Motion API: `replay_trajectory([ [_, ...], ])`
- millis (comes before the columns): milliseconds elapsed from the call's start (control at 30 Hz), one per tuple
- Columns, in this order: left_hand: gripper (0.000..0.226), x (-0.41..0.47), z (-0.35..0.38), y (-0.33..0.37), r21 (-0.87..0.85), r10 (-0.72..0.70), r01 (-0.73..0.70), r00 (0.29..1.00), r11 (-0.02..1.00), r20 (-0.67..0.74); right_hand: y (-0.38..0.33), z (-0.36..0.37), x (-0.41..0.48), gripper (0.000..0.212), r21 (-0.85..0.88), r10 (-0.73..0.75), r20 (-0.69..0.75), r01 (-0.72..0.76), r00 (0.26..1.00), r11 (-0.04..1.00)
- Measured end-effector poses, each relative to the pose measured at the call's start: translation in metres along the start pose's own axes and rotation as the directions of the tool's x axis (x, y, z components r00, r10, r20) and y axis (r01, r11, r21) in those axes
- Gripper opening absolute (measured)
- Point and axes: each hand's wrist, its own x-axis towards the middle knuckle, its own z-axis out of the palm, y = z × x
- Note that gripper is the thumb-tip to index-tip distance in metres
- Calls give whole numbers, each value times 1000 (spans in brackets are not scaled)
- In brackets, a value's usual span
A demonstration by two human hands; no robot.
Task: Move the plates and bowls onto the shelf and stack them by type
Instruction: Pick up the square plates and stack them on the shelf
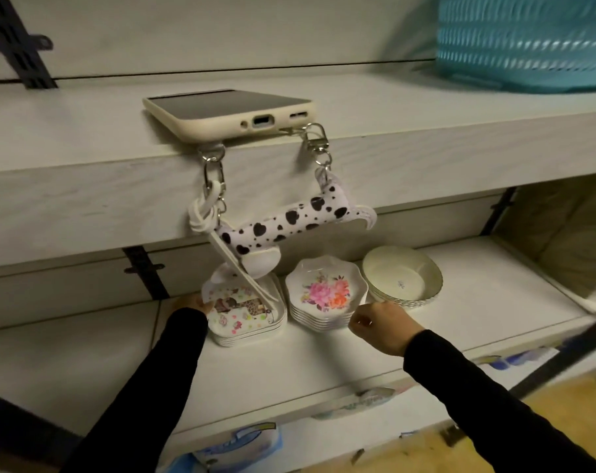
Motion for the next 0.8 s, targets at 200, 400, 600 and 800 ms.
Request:
replay_trajectory([
  [200,46,-14,-2,-3,186,76,-62,995,981,-64,-1,2,-4,30,-36,-26,23,27,999,999],
  [400,23,-77,-8,-9,188,213,-191,971,964,-106,-20,5,-1,28,-67,-136,61,140,989,988],
  [600,33,-143,-6,-39,68,201,-192,963,979,-179,-45,13,0,34,-108,-282,127,296,951,949],
  [800,28,-191,-3,-91,-19,134,-136,986,990,-104,-77,25,-6,38,-174,-431,178,459,885,871],
])
